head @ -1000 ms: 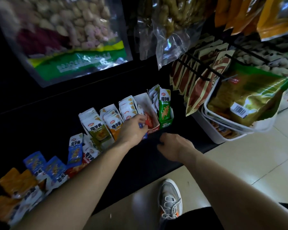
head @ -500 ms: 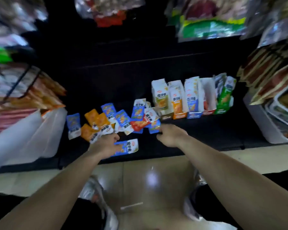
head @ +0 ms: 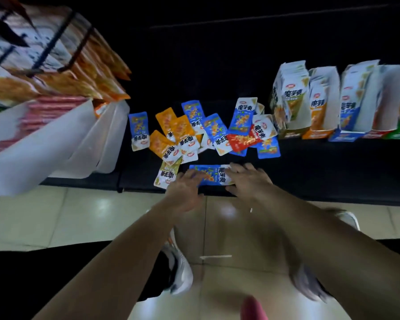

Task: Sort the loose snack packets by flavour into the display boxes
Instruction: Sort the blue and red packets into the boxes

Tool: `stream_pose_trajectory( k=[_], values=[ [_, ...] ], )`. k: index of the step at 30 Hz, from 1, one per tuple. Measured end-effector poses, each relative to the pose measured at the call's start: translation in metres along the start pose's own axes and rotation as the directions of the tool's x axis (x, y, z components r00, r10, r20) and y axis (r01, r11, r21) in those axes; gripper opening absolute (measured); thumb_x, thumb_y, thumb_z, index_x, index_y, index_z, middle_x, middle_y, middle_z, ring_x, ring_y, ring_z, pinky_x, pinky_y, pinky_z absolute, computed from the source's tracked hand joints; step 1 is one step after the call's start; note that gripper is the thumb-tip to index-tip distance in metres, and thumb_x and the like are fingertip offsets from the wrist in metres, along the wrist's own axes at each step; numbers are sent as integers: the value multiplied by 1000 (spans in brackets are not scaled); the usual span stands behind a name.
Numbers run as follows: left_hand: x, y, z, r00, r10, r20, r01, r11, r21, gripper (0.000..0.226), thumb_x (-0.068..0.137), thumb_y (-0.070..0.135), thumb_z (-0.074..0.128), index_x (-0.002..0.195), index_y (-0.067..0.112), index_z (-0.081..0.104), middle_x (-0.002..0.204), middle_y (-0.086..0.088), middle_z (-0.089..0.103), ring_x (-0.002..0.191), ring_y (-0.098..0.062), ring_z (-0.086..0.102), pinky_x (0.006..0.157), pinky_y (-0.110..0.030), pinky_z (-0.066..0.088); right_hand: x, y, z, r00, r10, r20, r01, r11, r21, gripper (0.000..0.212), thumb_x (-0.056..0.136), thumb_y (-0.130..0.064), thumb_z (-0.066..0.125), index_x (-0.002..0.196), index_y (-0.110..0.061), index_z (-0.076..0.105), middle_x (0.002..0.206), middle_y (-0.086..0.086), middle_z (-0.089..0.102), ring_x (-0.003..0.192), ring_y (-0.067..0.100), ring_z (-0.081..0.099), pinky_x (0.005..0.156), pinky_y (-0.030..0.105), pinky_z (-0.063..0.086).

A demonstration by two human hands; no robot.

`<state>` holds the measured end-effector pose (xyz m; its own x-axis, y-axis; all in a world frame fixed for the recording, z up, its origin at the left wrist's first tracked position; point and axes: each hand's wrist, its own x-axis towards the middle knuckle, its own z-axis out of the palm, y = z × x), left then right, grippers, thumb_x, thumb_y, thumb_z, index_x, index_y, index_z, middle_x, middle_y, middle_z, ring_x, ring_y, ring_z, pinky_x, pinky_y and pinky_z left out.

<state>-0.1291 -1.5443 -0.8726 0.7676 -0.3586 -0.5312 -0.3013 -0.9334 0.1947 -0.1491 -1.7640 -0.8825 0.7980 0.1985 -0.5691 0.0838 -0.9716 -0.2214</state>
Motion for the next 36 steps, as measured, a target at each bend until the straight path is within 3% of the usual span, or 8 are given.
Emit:
stream_pose_trajectory(
  k=[6, 11, 15, 18, 22, 26, 32, 36],
  values=[
    [11, 21, 10, 996, 44, -82, -39, 997, 68, 52, 90, 35, 58, 139, 35, 40, 138, 4, 40, 121, -27, 44, 89, -42, 51, -22, 20, 35, 993, 49, -108, -43, 998, 55, 55, 103, -41, 40, 155, -38, 23, 166, -13, 8, 148, 20, 15, 114, 46, 30],
    [33, 46, 9, 996, -45, -78, 53, 994, 101, 69, 92, 49, 60, 151, 31, 28, 139, -6, 43, 127, -30, 43, 91, -43, 48, -19, 31, 16, 952, 155, -264, -127, 984, 121, 59, 98, -40, 50, 153, -27, 31, 162, 0, 17, 146, 25, 23, 112, 43, 32],
    [39, 52, 15, 977, -67, -201, 105, 977, 187, 74, 79, 55, 72, 137, 21, 40, 133, -8, 36, 120, -28, 41, 93, -40, 46, -13, 70, 7, 963, 258, -77, -253, 965, 74, 82, 100, -49, 46, 161, -19, -1, 168, 0, -11, 155, 22, -2, 123, 49, 13],
    [39, 50, 19, 983, -54, -177, 85, 981, 173, 69, 77, 51, 75, 127, 16, 41, 129, -7, 46, 118, -27, 48, 94, -39, 42, -28, 77, 20, 959, 255, -119, -255, 967, 21, 72, 99, -44, 49, 158, -18, 17, 166, 2, 10, 150, 22, 17, 119, 47, 24],
    [41, 46, 23, 990, -123, -67, 110, 979, -174, 45, 83, 41, 73, 112, 19, 44, 105, -5, 65, 94, -26, 65, 72, -37, 52, -38, 64, 38, 898, 293, -327, -293, 955, 51, 49, 95, -37, 52, 140, -19, 44, 139, 4, 46, 122, 26, 47, 94, 40, 44],
    [42, 49, 17, 959, -284, -23, 203, 738, -644, 33, 86, 32, 72, 110, 21, 52, 101, -1, 68, 82, -19, 70, 71, -40, 60, -30, 60, 32, 771, 536, -343, -465, 843, 272, 52, 94, -44, 59, 133, -12, 47, 131, 11, 47, 117, 30, 49, 86, 42, 49],
    [47, 53, 16, 950, -310, 32, 226, 613, -757, 28, 91, 26, 67, 117, 21, 59, 105, 0, 69, 87, -13, 67, 75, -32, 55, -17, 72, 17, 699, 709, -99, -544, 616, 570, 82, 80, -44, 80, 138, -12, 33, 136, 15, 46, 126, 35, 47, 95, 48, 46],
    [51, 61, 17, 951, -307, 40, 227, 602, -765, 26, 91, 27, 67, 115, 21, 59, 103, 1, 69, 88, -15, 68, 77, -34, 57, -17, 84, 12, 670, 741, -45, -534, 523, 664, 57, 89, -38, 71, 131, -14, 42, 128, 13, 54, 116, 34, 56, 82, 44, 48]
  ],
)
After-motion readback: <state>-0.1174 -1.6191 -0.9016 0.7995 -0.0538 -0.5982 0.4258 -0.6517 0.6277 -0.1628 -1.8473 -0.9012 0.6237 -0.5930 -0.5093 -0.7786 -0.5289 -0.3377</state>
